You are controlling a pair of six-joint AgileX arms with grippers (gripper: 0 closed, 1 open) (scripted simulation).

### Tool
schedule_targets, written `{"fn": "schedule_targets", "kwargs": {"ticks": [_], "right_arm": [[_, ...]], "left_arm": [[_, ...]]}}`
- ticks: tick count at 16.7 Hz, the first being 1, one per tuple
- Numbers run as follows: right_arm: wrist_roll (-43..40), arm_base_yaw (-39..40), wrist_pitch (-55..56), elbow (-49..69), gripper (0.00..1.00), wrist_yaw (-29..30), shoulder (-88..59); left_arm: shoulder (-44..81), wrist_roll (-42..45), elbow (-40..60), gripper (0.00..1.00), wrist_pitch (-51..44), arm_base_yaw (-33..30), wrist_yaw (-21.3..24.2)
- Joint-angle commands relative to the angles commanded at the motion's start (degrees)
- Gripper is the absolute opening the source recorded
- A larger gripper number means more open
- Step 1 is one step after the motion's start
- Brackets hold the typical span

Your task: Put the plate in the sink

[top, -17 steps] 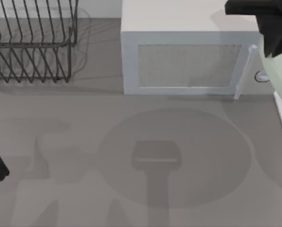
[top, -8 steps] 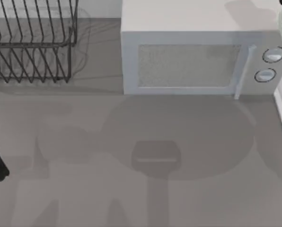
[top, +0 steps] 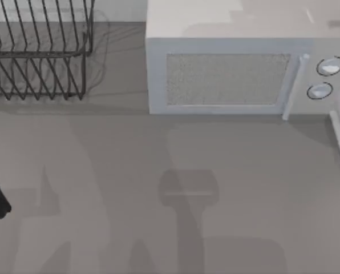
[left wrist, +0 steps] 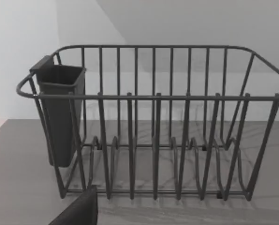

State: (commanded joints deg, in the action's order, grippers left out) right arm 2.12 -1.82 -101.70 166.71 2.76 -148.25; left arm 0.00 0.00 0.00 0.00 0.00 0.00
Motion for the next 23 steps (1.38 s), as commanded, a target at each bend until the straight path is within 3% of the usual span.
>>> {"fn": "schedule_targets", "kwargs": {"ticks": [4, 8, 21, 23], "right_arm": [[-5.26, -2.86, 0.8, -0.04, 0.0, -2.14, -6.92], [-5.45, -2.92, 0.84, -0.24, 0.0, -2.24, -7.15], [-5.45, -2.92, 0.84, -0.24, 0.98, -2.24, -7.15], [-5.45, -2.92, 0.84, -0.24, 1.0, -2.24, -7.15]], "left_arm": [[0.0, 0.0, 0.0, 1.0, 0.0, 0.0, 0.0], [0.0, 0.0, 0.0, 1.0, 0.0, 0.0, 0.0], [0.0, 0.0, 0.0, 1.0, 0.0, 0.0, 0.0], [0.0, 0.0, 0.0, 1.0, 0.0, 0.0, 0.0]]}}
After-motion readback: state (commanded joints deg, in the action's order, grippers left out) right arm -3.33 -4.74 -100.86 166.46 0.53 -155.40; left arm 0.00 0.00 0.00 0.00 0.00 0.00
